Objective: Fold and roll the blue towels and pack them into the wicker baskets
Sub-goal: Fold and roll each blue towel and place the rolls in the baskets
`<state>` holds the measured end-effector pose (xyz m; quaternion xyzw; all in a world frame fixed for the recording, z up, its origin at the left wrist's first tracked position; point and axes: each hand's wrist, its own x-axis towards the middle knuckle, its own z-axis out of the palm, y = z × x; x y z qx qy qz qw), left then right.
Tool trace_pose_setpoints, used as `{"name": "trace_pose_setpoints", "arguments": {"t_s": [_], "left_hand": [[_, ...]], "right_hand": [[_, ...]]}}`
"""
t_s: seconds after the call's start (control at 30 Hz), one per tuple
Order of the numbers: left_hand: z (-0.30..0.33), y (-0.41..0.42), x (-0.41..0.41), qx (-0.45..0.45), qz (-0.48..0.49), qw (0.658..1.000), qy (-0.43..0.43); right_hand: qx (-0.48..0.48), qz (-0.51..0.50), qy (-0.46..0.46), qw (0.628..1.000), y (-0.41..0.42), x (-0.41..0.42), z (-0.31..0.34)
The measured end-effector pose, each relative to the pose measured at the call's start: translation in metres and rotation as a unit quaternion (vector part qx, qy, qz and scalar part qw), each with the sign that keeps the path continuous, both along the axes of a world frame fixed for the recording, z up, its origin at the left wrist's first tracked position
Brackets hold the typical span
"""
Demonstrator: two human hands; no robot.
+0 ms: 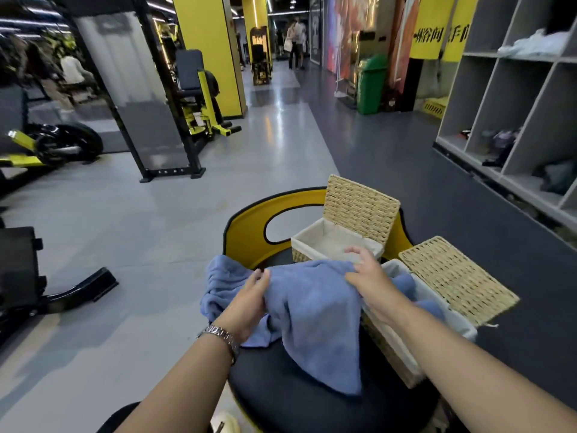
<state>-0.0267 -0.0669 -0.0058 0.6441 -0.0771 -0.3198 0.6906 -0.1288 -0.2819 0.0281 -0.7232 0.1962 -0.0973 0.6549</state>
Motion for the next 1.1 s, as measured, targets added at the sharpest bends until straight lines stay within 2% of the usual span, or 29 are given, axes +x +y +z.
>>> {"name": "trace_pose_setpoints", "arguments": {"t_s": [0.07, 0.17, 0.3, 0.43, 0.5, 0.63, 0.8, 0.9, 1.0, 1.1], "left_hand": [[0.018, 0.000, -0.004, -0.015, -0.013, 1.000, 0.024], [0.050, -0.002, -0.014, -0.020, -0.028, 0.999, -0.009], [0.087, 0.002, -0.016, -0.025, 0.054, 0.993, -0.102], [0.112, 0.011, -0.018, -0.053, 0.109, 0.985, -0.119], [0.119, 0.019, -0.019, -0.079, 0.111, 0.986, -0.096], [0.133, 0.038, -0.024, -0.141, 0.085, 0.986, 0.034], [0.142, 0.049, -0.021, -0.204, 0.102, 0.972, 0.050], [0.141, 0.054, -0.015, -0.139, 0.112, 0.983, -0.041], [0.141, 0.064, -0.013, -0.037, 0.123, 0.980, -0.149], [0.142, 0.074, -0.010, -0.005, 0.117, 0.976, -0.181]], "right_hand": [[0.000, 0.004, -0.015, 1.000, -0.003, -0.009, 0.026], [-0.017, -0.015, -0.027, 0.999, -0.009, -0.023, 0.055], [-0.089, -0.061, -0.093, 0.990, -0.019, -0.040, 0.088], [-0.082, -0.076, -0.104, 0.988, -0.027, -0.050, 0.098], [-0.029, -0.076, -0.109, 0.991, -0.029, -0.055, 0.097], [0.049, -0.102, -0.141, 0.984, -0.035, -0.062, 0.102], [0.117, -0.073, -0.166, 0.976, -0.037, -0.065, 0.114], [0.143, -0.010, -0.184, 0.972, -0.037, -0.066, 0.119], [0.046, -0.014, -0.156, 0.987, -0.038, -0.064, 0.117], [-0.066, -0.058, -0.122, 0.989, -0.040, -0.062, 0.112]]}}
